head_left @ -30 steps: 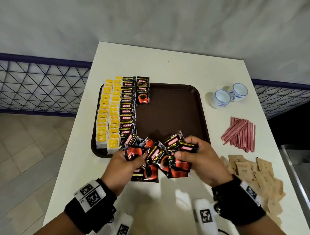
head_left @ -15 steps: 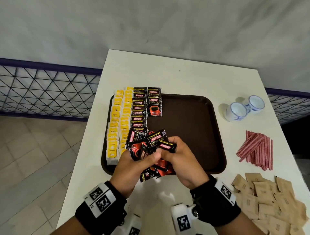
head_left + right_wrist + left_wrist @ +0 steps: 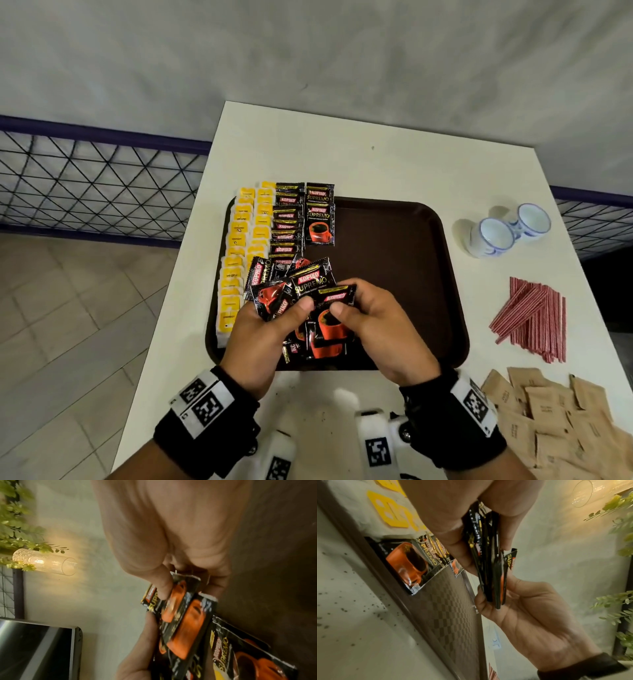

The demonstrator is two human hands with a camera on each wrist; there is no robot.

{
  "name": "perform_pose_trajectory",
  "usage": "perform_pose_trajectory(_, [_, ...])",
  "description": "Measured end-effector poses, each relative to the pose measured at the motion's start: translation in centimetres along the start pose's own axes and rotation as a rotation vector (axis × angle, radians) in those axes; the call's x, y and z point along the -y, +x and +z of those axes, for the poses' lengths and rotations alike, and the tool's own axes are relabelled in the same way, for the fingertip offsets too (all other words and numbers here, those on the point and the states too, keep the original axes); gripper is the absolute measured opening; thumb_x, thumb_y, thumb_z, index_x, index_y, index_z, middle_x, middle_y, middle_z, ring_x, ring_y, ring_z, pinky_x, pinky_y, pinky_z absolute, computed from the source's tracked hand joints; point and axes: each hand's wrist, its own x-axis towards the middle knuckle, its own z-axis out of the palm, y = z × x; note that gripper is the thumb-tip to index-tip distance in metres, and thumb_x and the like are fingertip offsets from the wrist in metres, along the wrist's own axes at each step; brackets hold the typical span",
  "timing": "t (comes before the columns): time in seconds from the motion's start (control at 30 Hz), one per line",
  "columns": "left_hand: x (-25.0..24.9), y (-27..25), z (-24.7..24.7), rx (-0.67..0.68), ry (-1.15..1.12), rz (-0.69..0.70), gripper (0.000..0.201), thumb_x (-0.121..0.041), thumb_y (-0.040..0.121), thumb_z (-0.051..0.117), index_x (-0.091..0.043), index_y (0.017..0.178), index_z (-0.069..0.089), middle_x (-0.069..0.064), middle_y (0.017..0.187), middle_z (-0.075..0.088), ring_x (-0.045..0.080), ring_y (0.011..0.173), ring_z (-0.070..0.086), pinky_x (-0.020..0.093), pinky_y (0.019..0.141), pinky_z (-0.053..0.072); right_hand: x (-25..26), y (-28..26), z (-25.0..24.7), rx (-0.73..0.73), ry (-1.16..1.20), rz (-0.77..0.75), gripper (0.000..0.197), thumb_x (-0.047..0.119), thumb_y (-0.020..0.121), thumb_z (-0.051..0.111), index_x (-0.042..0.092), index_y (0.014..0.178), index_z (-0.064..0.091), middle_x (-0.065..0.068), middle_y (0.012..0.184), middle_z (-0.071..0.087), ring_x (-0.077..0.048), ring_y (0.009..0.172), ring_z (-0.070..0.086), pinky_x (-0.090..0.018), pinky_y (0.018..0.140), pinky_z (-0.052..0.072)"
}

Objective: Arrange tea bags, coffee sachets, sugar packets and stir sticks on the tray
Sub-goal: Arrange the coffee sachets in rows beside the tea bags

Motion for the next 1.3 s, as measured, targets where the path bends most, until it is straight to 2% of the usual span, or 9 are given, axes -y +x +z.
perform_pose_trajectory(0.17, [-0.1,0.4,-0.1,-0.092,0.021,0.015,0.028,-0.008,0.085,0.075,-0.006,0.113,0.071,0.015,0.107,0.077,0.034,0.098,0.075,0.058,0.093,0.056,-0.1,0.3,0.2,0.014,0.031,0.002,0.027,0.001,0.097,0.055,0.019,0.111,0.069,-0.007,0.107,0.074,-0.023,0.102,0.071,-0.041,0.092,0.056])
perform_pose_trajectory(0.37, [-0.8,0.7,-1.2,-0.154,0.155,0.099,0.030,-0.015,0.080,0.084,-0.014,0.109,0.074,0.002,0.104,0.079,0.020,0.100,0.075,0.047,0.094,0.056,0.1,1.4,-1.4,-0.089,0.130,0.054,0.016,-0.005,0.089,0.064,0.011,0.088,0.063,-0.006,0.079,0.066,-0.016,0.065,0.059,-0.024,0.049,0.043])
perform_pose_trajectory(0.5, [-2.2,0.9,-2.5,-0.164,0.121,0.127,0.025,-0.008,0.083,0.077,-0.014,0.107,0.074,0.004,0.102,0.079,0.022,0.096,0.076,0.039,0.083,0.060,0.7,2.1,-2.3,-0.100,0.168,0.062,0.030,-0.014,0.086,0.061,0.013,0.098,0.062,-0.006,0.087,0.068,-0.016,0.058,0.060,-0.024,0.038,0.039])
perform_pose_trajectory(0.67, [-2.8,1.1,-2.8,0.128,0.176,-0.025,0.042,-0.011,0.073,0.082,-0.007,0.114,0.072,0.014,0.110,0.077,0.032,0.103,0.074,0.050,0.093,0.057,1.8,2.9,-2.2,-0.070,0.103,0.093,0.039,-0.016,0.087,0.058,0.017,0.102,0.071,-0.003,0.093,0.070,-0.019,0.064,0.066,-0.026,0.041,0.048])
perform_pose_trajectory(0.87, [-3.1,1.1,-1.2,0.332,0.350,-0.050,0.030,0.000,0.088,0.073,-0.007,0.116,0.072,0.010,0.112,0.077,0.027,0.106,0.073,0.039,0.093,0.058,2.6,3.6,-1.4,0.065,0.077,0.114,0.017,0.002,0.091,0.065,0.014,0.095,0.075,-0.005,0.086,0.073,-0.018,0.071,0.070,-0.028,0.052,0.053])
perform_pose_trajectory(0.97, [-4.1,1.0,-1.1,0.334,0.482,-0.030,0.022,-0.001,0.086,0.075,-0.011,0.105,0.075,0.003,0.099,0.080,0.017,0.094,0.076,0.030,0.083,0.058,3.0,4.1,-2.6,0.080,0.006,0.088,0.012,0.011,0.093,0.065,0.015,0.090,0.076,-0.006,0.084,0.070,-0.015,0.070,0.060,-0.024,0.052,0.043])
perform_pose_trajectory(1.03, [-4.6,0.7,-1.0,0.357,0.543,-0.044,0.020,0.002,0.086,0.074,-0.017,0.081,0.077,-0.007,0.072,0.077,0.003,0.069,0.073,0.016,0.067,0.053,3.3,4.5,-3.3,0.085,-0.085,0.042,0.011,0.010,0.090,0.069,0.016,0.086,0.077,-0.004,0.080,0.068,-0.012,0.068,0.056,-0.022,0.052,0.041])
perform_pose_trajectory(1.13, [-5.1,0.3,-0.8,0.364,0.624,-0.059,0.051,-0.002,0.086,0.075,-0.033,0.046,0.066,-0.016,0.040,0.050,-0.002,0.038,0.047,0.012,0.048,0.036,4.2,5.2,-4.0,0.123,-0.306,-0.090,0.010,0.006,0.085,0.075,0.016,0.086,0.077,-0.005,0.072,0.068,-0.007,0.064,0.056,-0.018,0.058,0.044])
perform_pose_trajectory(1.3, [-5.2,0.1,-1.2,0.382,0.643,-0.049,0.032,-0.008,0.086,0.077,-0.027,0.062,0.068,-0.014,0.048,0.056,-0.002,0.042,0.048,0.014,0.049,0.038,4.3,5.9,-3.7,0.108,-0.581,-0.225,0.013,0.007,0.082,0.076,0.020,0.081,0.075,0.016,0.058,0.061,-0.001,0.048,0.048,-0.012,0.051,0.035])
